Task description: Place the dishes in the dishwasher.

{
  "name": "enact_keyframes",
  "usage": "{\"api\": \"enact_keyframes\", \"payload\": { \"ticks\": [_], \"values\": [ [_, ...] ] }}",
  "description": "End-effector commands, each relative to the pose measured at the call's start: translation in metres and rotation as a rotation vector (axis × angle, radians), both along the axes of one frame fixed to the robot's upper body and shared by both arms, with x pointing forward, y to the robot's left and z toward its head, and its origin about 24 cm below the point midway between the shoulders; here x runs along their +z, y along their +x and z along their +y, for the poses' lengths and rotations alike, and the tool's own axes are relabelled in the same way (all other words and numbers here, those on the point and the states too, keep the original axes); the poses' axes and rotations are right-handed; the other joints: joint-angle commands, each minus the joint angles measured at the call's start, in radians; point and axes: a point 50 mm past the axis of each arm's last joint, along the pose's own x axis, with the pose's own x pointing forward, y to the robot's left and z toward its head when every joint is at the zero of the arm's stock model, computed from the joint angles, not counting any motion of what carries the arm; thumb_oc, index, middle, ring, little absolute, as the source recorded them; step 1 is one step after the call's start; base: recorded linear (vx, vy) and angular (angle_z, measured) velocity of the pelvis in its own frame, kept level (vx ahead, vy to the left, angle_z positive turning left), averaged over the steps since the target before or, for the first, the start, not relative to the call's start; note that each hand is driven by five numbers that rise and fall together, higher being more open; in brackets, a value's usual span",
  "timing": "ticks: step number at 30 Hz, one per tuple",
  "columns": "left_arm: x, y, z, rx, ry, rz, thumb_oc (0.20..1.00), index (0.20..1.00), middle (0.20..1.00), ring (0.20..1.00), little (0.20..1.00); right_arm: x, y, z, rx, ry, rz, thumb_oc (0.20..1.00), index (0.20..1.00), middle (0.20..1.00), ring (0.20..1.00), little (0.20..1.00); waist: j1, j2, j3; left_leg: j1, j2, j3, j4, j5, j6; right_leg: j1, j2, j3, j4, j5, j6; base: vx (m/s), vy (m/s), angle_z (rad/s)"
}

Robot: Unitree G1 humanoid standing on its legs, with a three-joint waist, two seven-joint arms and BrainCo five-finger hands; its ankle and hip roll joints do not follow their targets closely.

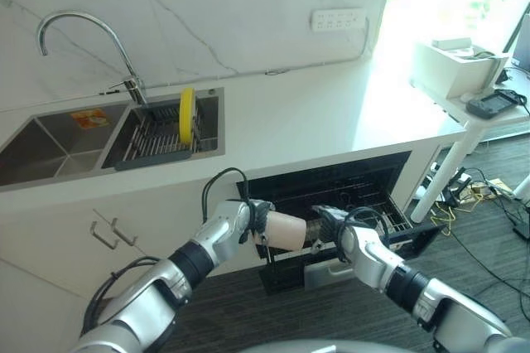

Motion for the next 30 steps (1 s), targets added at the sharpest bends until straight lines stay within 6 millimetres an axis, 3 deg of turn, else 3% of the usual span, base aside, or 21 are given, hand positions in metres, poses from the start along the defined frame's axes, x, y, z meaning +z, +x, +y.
{"api": "enact_keyframes", "payload": {
  "ticks": [1, 15, 29, 30],
  "values": [
    [0.015, 0.023, -0.011, -0.036, 0.020, -0.064, 0.200, 0.200, 0.200, 0.200, 0.200, 0.023, 0.021, 0.019, 0.054, 0.033, -0.103, 1.000, 1.000, 1.000, 1.000, 1.000, 0.026, -0.018, -0.017, 0.040, -0.033, -0.125, 0.007, -0.113, 0.023, -0.039, 0.019, -0.056, 0.040, -0.017, 0.007, 0.00, 0.000, 0.00],
    [0.012, 0.020, -0.035, -0.102, -0.035, -0.075, 0.200, 0.200, 0.200, 0.200, 0.200, 0.027, 0.018, 0.038, 0.153, 0.062, -0.085, 1.000, 1.000, 1.000, 1.000, 1.000, 0.016, -0.023, -0.021, 0.040, -0.032, -0.118, 0.007, -0.115, 0.026, -0.047, 0.019, -0.046, 0.046, -0.018, 0.007, 0.00, 0.000, 0.00],
    [0.046, 0.023, -0.060, -0.208, -0.155, -0.176, 0.200, 0.200, 0.200, 0.200, 0.200, 0.022, 0.014, 0.041, 0.147, 0.040, 0.025, 1.000, 1.000, 1.000, 1.000, 1.000, 0.019, -0.028, -0.017, 0.040, -0.034, -0.122, 0.008, -0.115, 0.029, -0.046, 0.022, -0.052, 0.054, -0.026, 0.002, 0.00, 0.000, 0.00],
    [0.048, 0.022, -0.062, -0.218, -0.159, -0.185, 0.200, 0.200, 0.200, 0.200, 0.200, 0.022, 0.014, 0.042, 0.150, 0.024, 0.043, 0.878, 0.878, 0.878, 0.878, 0.878, 0.019, -0.029, -0.017, 0.041, -0.035, -0.121, 0.007, -0.115, 0.029, -0.046, 0.022, -0.052, 0.055, -0.027, 0.002, 0.00, 0.000, 0.00]
  ]
}}
